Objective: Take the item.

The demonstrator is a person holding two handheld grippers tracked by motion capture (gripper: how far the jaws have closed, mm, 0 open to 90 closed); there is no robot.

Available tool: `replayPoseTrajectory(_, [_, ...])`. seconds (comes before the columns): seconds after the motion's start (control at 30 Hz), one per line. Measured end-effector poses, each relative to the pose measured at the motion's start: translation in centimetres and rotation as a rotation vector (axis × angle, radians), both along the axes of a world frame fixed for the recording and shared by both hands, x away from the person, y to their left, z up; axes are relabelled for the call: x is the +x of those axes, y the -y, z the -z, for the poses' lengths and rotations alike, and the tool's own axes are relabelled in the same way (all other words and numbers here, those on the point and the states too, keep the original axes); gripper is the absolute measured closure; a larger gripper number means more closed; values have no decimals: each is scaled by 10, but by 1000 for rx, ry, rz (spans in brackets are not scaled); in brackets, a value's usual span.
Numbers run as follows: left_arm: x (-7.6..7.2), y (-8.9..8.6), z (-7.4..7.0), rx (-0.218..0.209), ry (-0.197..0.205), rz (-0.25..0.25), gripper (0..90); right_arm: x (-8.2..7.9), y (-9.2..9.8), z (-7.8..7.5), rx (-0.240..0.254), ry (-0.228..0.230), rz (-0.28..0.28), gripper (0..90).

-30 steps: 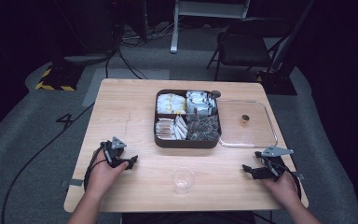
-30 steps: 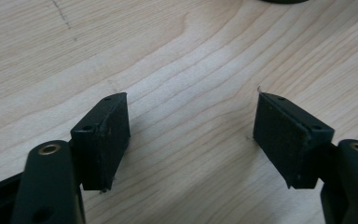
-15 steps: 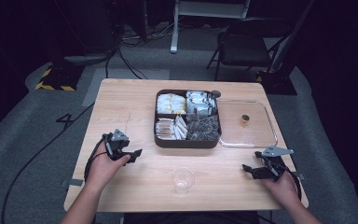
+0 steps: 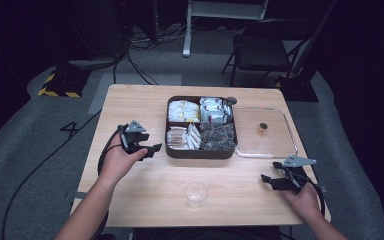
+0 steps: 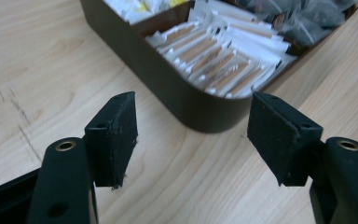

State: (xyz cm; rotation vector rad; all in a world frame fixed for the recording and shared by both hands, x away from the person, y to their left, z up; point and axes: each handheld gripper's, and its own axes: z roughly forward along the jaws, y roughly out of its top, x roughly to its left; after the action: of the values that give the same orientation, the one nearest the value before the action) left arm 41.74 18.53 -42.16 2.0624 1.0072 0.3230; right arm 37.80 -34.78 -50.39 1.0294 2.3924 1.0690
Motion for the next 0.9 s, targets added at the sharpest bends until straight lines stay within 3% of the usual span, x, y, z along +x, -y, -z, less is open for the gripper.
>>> replayPoseTrajectory(0.33, [25, 28, -14, -2, 24, 51, 340, 3, 2, 0, -2, 0, -30, 215])
replayPoseTrajectory(0.9, [70, 69, -33, 11, 76, 93, 344, 5, 1, 0, -1, 4, -13, 233])
